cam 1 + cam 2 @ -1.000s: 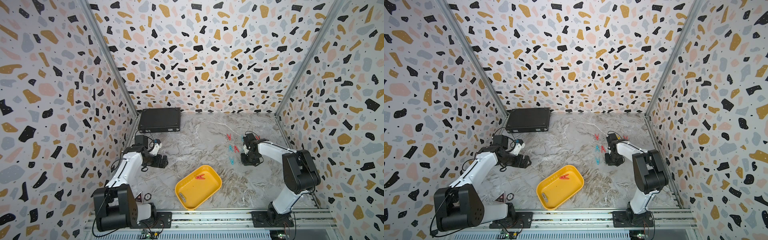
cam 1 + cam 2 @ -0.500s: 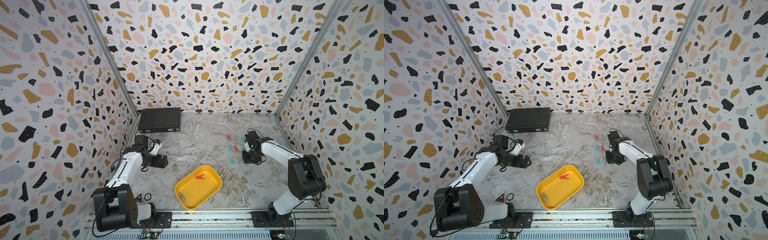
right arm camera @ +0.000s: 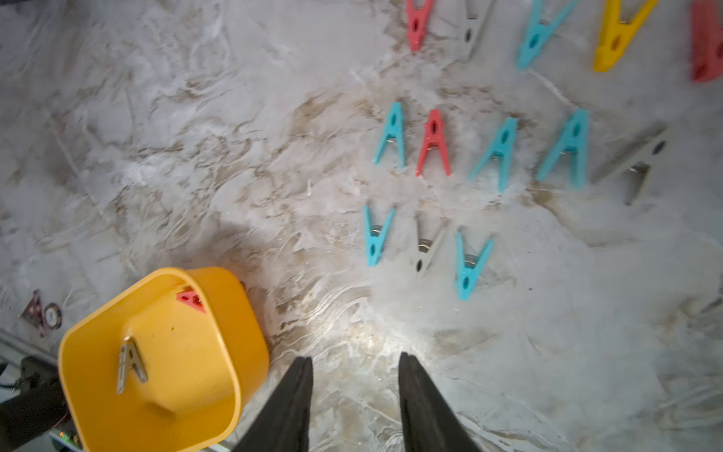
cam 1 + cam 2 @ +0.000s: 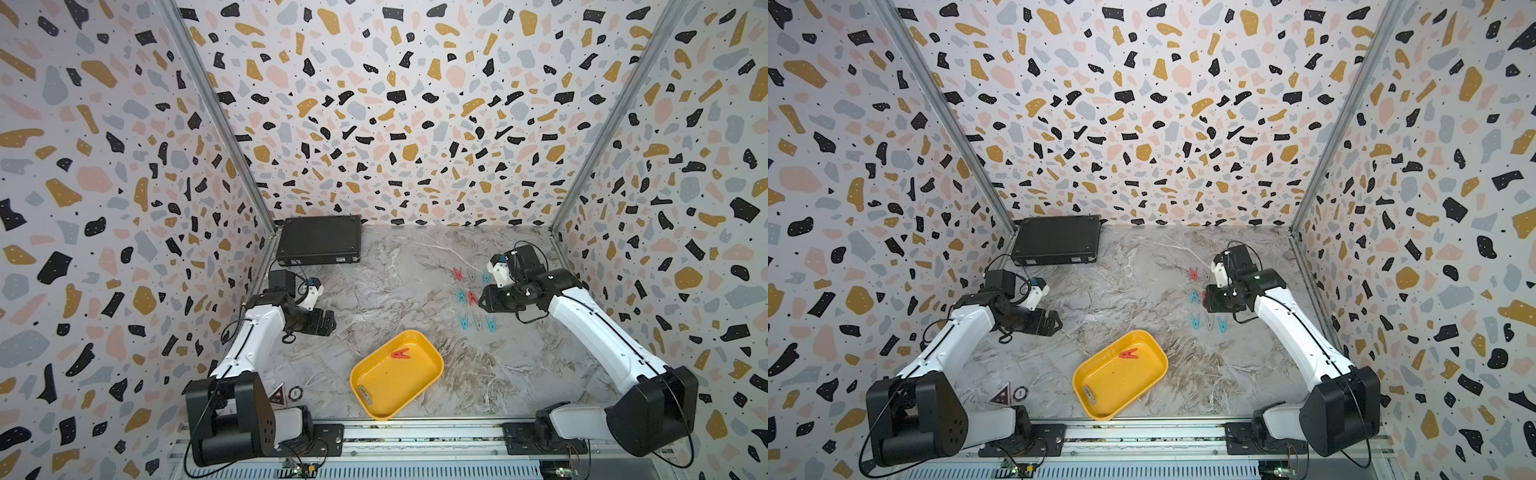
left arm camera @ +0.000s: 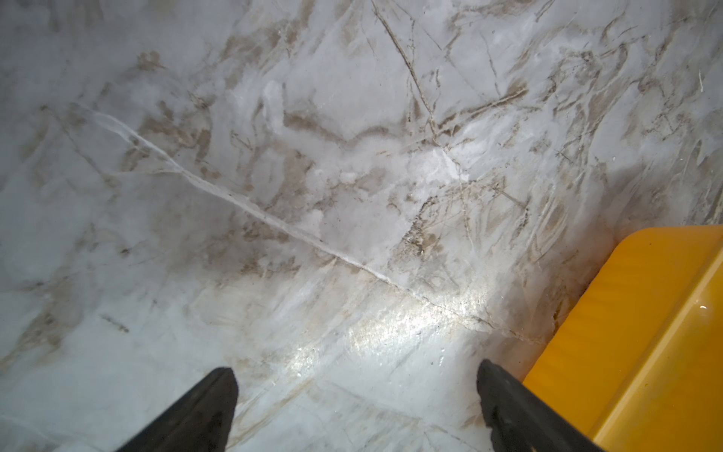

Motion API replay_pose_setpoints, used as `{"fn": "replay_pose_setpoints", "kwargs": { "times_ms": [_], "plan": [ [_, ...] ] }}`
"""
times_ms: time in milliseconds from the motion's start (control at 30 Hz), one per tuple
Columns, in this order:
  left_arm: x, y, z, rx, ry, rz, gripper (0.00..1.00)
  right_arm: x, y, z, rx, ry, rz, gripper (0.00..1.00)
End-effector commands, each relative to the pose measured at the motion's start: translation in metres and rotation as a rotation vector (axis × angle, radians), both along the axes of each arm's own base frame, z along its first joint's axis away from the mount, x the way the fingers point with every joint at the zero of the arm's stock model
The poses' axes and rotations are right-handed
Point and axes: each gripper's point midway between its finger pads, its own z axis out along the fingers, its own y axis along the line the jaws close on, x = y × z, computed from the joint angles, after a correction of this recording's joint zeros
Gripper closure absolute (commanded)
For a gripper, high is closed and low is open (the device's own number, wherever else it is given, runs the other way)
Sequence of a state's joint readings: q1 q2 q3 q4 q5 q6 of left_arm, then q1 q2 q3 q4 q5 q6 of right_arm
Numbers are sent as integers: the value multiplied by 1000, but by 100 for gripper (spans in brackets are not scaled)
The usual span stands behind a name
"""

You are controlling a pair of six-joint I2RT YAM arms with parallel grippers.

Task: Take the clothespins out of the storage box
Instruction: Place the clothespin at the center of the board, then pick up the clothespin from the storage box.

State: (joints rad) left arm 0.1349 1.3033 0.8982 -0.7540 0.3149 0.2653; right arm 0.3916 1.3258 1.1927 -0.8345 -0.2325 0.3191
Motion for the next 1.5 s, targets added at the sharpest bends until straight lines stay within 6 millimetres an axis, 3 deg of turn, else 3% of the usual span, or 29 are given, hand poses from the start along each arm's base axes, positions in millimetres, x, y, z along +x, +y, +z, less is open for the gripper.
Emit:
{"fn": "replay_pose_setpoints", "kwargs": {
  "times_ms": [0,167,367,667,933,1133,1467],
  "plan": [
    [0,2,0,2,-2,12,0,-22,25,17,37,9,68,58],
    [0,3,0,3,-4,17,0,-45,71,11,42,9,167,58],
    [0,5,2,7,-12,23,0,-72,128,-10,8,-3,358,58],
    [-1,9,2,6,-16,38,0,-103,176,-42,-112,-20,732,59],
    [0,12,0,10,-10,45,0,-101,201,-82,-156,-24,860,60],
    [0,12,0,8,-7,49,0,-92,207,-104,-210,-25,887,61],
    [-1,12,-1,2,-3,49,0,-81,211,-120,-266,-47,910,62]
  ]
}}
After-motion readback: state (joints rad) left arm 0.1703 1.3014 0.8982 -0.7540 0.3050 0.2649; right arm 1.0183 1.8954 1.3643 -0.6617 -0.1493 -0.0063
